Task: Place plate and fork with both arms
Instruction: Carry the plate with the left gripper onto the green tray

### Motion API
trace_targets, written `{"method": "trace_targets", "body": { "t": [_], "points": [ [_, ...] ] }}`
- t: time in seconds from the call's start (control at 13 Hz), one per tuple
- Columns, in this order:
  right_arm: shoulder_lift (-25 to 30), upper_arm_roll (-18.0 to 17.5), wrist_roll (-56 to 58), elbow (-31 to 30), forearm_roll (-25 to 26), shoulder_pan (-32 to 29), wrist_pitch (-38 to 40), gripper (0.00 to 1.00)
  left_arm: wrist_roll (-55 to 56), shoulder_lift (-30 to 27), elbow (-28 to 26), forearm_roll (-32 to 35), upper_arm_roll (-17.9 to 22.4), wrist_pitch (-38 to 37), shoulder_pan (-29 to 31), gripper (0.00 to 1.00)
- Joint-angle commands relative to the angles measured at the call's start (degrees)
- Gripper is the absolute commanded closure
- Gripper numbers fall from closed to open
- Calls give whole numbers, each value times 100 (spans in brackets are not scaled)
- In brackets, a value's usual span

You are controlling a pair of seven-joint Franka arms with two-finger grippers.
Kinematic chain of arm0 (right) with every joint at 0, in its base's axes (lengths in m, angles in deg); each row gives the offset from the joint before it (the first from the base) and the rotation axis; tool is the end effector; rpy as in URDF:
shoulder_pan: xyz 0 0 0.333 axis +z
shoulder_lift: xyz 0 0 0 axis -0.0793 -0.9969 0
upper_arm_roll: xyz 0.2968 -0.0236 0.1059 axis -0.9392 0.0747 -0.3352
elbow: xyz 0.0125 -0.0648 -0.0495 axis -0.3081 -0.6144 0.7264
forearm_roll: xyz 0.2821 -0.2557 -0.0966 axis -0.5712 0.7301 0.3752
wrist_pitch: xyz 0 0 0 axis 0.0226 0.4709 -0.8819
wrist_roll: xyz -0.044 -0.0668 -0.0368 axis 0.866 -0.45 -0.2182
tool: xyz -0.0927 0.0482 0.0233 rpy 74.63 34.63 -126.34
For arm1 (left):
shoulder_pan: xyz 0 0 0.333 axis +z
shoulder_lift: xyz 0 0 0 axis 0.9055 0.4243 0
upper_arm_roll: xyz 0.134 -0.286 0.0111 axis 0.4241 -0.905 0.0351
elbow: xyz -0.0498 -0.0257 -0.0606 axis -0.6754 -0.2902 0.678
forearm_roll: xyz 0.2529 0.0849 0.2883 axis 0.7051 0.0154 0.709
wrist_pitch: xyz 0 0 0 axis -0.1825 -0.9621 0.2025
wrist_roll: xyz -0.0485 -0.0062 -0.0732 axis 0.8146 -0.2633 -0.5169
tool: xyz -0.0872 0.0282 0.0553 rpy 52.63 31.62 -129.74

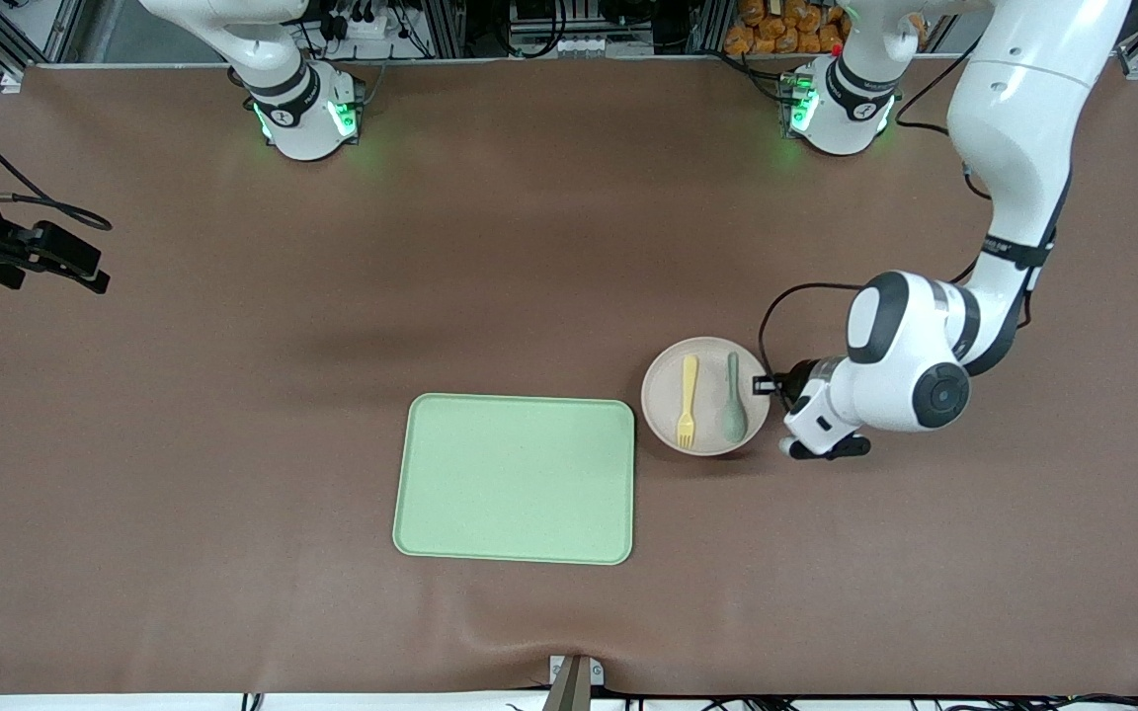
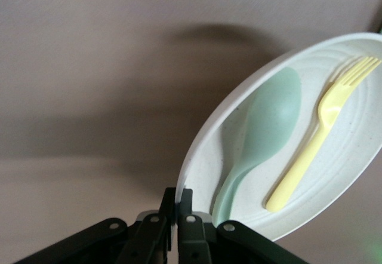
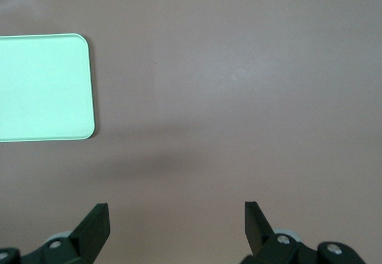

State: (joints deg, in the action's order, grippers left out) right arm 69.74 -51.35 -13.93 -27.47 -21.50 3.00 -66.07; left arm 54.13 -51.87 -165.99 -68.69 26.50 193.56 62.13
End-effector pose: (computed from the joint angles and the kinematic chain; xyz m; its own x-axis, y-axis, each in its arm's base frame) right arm 0.5605 -0.0044 0.6219 0.9970 -0.0756 0.0132 -0.0754 -0.9970 -0.0191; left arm 0.6271 -0.2071 0.2457 0.9436 0.0359 -0.3292 0.1177 -0.9655 0.2323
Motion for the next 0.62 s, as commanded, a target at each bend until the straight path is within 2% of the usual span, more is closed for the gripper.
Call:
{"method": "trace_targets", "body": {
  "t": [0.0, 0.23, 0.54],
  "points": [
    [-47, -102, 77, 98, -21, -162, 63, 0, 426, 500, 789, -270, 5, -247, -180, 100],
    [-47, -102, 77, 98, -21, -162, 63, 0, 954, 703, 1238, -525, 5, -229, -339, 100],
    [-38, -102, 77, 89, -21, -162, 63, 0, 1481, 913, 1554, -833, 5, 112, -602, 100]
  ]
}}
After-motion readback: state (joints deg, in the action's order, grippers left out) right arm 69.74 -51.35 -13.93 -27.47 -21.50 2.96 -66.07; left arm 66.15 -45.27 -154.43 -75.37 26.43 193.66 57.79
